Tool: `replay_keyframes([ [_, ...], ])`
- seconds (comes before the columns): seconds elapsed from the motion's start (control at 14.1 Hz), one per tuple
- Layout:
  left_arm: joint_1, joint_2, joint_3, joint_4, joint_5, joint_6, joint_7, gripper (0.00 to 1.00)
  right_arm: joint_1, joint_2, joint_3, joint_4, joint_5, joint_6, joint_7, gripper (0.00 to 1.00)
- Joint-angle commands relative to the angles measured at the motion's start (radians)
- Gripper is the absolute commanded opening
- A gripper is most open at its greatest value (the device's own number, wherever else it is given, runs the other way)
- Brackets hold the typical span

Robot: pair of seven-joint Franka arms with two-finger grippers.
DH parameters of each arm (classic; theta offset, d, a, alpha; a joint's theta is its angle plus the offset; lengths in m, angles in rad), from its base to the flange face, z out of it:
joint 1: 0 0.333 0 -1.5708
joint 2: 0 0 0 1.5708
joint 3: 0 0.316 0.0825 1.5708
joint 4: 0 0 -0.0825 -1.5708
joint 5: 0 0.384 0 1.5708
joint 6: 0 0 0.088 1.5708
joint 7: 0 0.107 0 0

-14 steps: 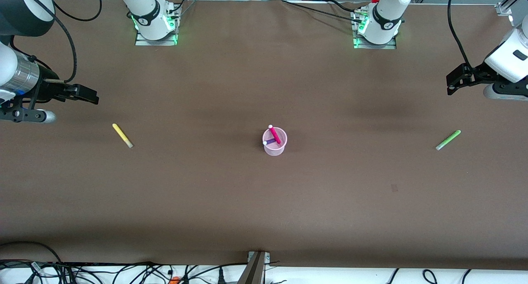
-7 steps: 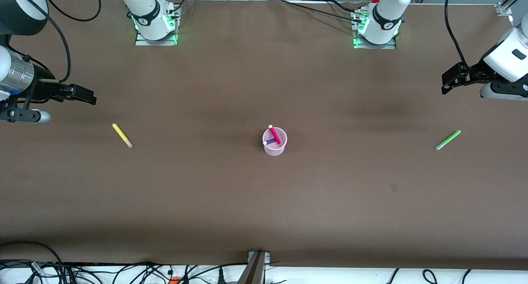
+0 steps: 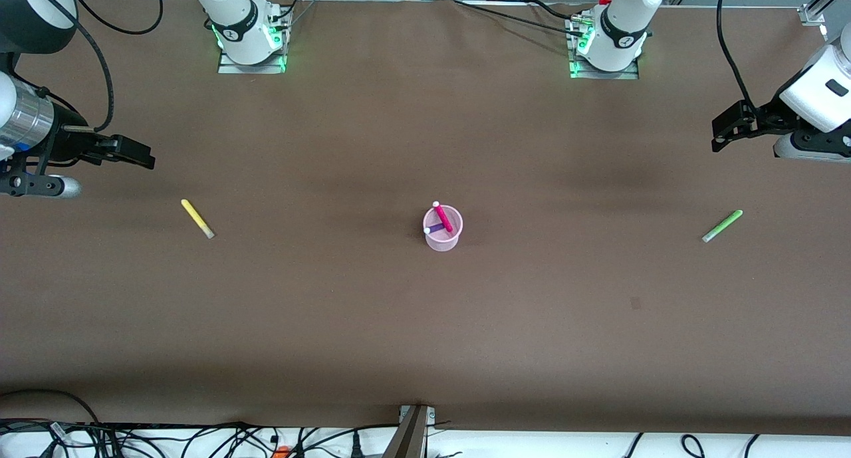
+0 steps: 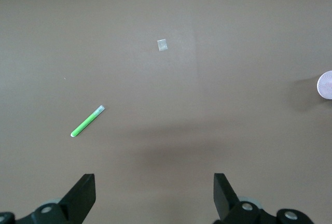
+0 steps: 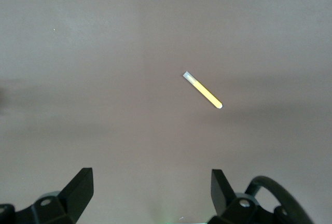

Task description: Organize pens into pink holder with both arms

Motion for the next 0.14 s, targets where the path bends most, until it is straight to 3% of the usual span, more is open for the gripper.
replay_keyframes([
  [0.0, 0.0, 0.003, 0.002, 0.017, -0.017, -0.017, -0.002, 1.0, -0.023, -0.01, 0.02, 0.007, -0.012, -0.005, 0.008, 1.0],
  [0.07, 0.0, 0.003, 0.002, 0.017, -0.016, -0.02, -0.005, 1.0, -0.023, -0.01, 0.022, 0.009, -0.009, -0.003, 0.009, 1.0],
])
